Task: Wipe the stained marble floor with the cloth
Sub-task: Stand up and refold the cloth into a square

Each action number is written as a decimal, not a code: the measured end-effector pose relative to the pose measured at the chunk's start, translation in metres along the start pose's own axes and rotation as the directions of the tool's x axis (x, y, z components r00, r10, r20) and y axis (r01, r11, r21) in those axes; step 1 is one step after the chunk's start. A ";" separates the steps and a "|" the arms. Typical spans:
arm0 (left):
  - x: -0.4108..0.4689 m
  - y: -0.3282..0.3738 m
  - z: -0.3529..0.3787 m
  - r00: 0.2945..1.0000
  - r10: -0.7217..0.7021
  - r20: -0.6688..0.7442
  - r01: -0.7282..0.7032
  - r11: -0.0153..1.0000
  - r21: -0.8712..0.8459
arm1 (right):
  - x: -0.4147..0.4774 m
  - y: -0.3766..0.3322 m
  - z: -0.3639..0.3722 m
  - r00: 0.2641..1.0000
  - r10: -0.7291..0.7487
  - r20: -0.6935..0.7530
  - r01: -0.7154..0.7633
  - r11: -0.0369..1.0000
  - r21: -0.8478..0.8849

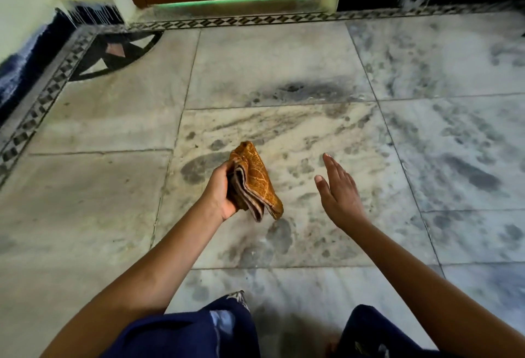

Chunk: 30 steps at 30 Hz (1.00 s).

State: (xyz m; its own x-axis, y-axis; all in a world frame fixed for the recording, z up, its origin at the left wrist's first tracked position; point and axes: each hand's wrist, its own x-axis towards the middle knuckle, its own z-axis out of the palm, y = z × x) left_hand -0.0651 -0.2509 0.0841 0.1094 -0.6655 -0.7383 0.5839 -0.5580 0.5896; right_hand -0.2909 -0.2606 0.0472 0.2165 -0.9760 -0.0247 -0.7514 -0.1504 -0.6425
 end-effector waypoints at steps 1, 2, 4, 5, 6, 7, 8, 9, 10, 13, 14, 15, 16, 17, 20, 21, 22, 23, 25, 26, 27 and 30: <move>0.002 0.007 0.002 1.000 0.006 -0.010 -0.006 1.000 0.005 | 0.005 -0.001 -0.004 1.000 0.004 0.003 -0.004 1.000 -0.009; 0.005 0.014 0.003 1.000 0.010 -0.017 -0.010 1.000 0.007 | 0.010 -0.002 -0.007 1.000 0.008 0.006 -0.008 1.000 -0.016; 0.014 0.029 0.007 0.999 0.022 -0.028 -0.022 1.000 0.001 | 0.022 -0.006 -0.010 1.000 0.009 0.014 -0.009 1.000 -0.020; 0.018 0.037 0.009 0.999 0.026 -0.030 -0.026 1.000 0.001 | 0.029 -0.009 -0.011 1.000 0.002 0.020 -0.001 1.000 -0.021; 0.026 0.046 0.012 0.999 0.025 -0.022 -0.025 1.000 0.012 | 0.041 -0.011 -0.011 1.000 -0.003 0.030 0.003 1.000 -0.015; 0.033 0.053 0.015 1.000 0.021 -0.020 -0.021 1.000 0.021 | 0.052 -0.014 -0.010 0.999 -0.008 0.040 0.009 1.000 -0.013; 0.040 0.059 0.018 1.000 0.018 -0.020 -0.018 0.999 0.030 | 0.062 -0.017 -0.008 0.999 -0.016 0.050 0.017 1.000 -0.012; 0.051 0.067 0.021 0.999 0.009 -0.031 -0.009 0.999 0.031 | 0.078 -0.020 -0.005 0.998 -0.018 0.066 0.019 1.000 -0.008; 0.057 0.074 0.024 0.999 0.002 -0.041 -0.001 1.000 0.028 | 0.090 -0.024 -0.003 0.997 -0.014 0.081 0.014 1.000 -0.001; 0.069 0.095 0.034 0.998 0.001 -0.069 -0.003 0.999 -0.034 | 0.126 -0.045 -0.003 0.993 -0.013 0.118 0.010 1.000 0.022; 0.070 0.107 0.038 0.997 0.000 -0.072 -0.004 0.998 -0.056 | 0.138 -0.056 -0.008 0.991 -0.012 0.130 0.007 0.999 0.041; 0.067 0.116 0.042 0.997 -0.005 -0.076 -0.001 0.997 -0.079 | 0.146 -0.067 -0.012 0.990 -0.018 0.139 0.011 0.999 0.052; 0.061 0.129 0.046 0.997 -0.004 -0.080 -0.003 0.995 -0.096 | 0.156 -0.082 -0.020 0.989 -0.031 0.143 0.021 0.997 0.070; 0.055 0.140 0.049 0.996 -0.001 -0.086 -0.009 0.994 -0.109 | 0.161 -0.095 -0.028 0.988 -0.047 0.144 0.035 0.996 0.087; 0.024 0.179 0.060 0.989 0.023 -0.147 -0.043 0.990 -0.135 | 0.174 -0.138 -0.059 0.987 -0.057 0.149 0.033 0.987 0.155; 0.007 0.196 0.065 0.985 0.036 -0.169 -0.061 0.988 -0.144 | 0.177 -0.158 -0.075 0.986 -0.056 0.158 0.027 0.983 0.182; -0.010 0.209 0.069 0.981 0.050 -0.187 -0.078 0.987 -0.144 | 0.176 -0.175 -0.088 0.983 -0.057 0.177 0.019 0.978 0.210; -0.028 0.221 0.074 0.978 0.061 -0.199 -0.093 0.984 -0.154 | 0.173 -0.192 -0.101 0.978 -0.055 0.200 0.005 0.971 0.240; -0.069 0.253 0.086 0.976 0.054 -0.213 -0.094 0.979 -0.183 | 0.168 -0.234 -0.137 0.969 -0.066 0.240 -0.011 0.952 0.306; -0.089 0.266 0.091 0.975 0.056 -0.216 -0.100 0.974 -0.201 | 0.164 -0.251 -0.152 0.967 -0.078 0.244 -0.006 0.945 0.326; -0.116 0.285 0.099 0.974 0.053 -0.222 -0.101 0.972 -0.211 | 0.160 -0.275 -0.177 0.965 -0.095 0.243 0.009 0.943 0.333; -0.201 0.335 0.127 0.967 0.057 -0.250 -0.114 0.969 -0.219 | 0.144 -0.337 -0.250 0.964 -0.118 0.239 0.034 0.943 0.330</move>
State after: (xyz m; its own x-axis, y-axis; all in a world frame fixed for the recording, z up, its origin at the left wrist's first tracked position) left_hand 0.0065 -0.3672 0.4716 0.3398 -0.5516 -0.7617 0.7298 -0.3562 0.5835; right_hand -0.1623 -0.3894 0.4512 0.4461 -0.8854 -0.1307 -0.4960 -0.1230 -0.8596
